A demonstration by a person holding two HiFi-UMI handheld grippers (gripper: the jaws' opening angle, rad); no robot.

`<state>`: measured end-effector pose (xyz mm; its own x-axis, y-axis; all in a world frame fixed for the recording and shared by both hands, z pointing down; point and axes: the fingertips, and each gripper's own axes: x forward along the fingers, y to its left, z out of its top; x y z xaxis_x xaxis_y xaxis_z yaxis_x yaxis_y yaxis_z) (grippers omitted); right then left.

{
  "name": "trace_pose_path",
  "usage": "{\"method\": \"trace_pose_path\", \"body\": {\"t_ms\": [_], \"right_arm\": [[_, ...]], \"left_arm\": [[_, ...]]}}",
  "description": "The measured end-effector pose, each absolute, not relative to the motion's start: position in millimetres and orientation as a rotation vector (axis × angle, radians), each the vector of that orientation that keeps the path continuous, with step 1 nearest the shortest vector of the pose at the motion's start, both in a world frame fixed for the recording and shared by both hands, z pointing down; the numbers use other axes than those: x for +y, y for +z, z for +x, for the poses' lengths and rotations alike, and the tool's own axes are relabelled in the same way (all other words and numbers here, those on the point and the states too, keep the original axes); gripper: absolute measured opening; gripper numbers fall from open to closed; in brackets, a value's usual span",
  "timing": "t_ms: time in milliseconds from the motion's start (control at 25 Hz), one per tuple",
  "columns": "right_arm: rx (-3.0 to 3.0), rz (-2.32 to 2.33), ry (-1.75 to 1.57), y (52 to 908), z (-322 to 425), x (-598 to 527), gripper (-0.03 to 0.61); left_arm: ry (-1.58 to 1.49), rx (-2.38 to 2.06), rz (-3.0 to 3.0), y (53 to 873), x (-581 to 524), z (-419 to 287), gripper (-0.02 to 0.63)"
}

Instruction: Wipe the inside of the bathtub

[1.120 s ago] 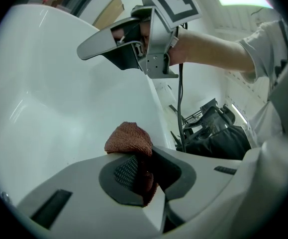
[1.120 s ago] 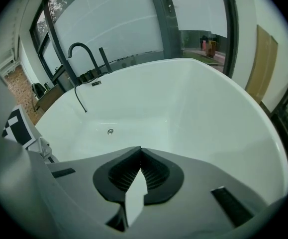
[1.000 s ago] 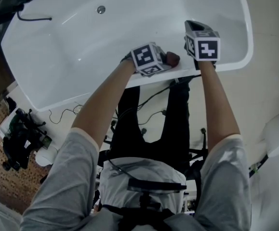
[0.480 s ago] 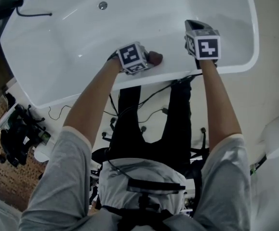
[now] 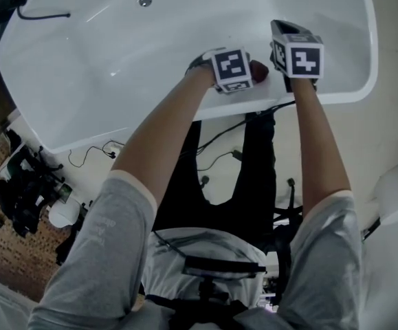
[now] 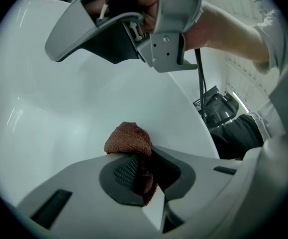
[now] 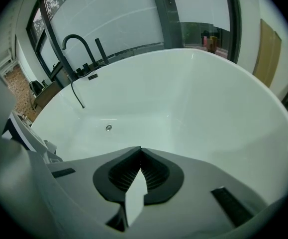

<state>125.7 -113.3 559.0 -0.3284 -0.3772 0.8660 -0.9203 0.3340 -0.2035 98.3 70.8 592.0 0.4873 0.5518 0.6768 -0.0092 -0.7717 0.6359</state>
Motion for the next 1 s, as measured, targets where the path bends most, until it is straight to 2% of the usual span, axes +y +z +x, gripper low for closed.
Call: {"method": "trace_pose_path", "body": {"t_ms": [160,480,760,1000], "right_arm": [[-1.881,1.120,0.965,563.8,115.5,-113.5,0.006],[-1.853,1.077,1.060,589.8,93.9,-100.5,0.006],[-1.763,1.202,1.149,625.1,99.1,-94.4,0.006],[-1.734,1.320,1.059,646.3,118.1,-115.7,0.006]], "left_arm": [[1.266,0.423,2.150,595.7,72.4,88.4,0.034],[1.302,0.294,2.056,622.9,83.9,2.8,0.034],[1.304,0.295,2.102,636.3,77.1,23.6,0.034],[1.226,0.274,2.174,646.6,62.0,68.7,0.034]]}}
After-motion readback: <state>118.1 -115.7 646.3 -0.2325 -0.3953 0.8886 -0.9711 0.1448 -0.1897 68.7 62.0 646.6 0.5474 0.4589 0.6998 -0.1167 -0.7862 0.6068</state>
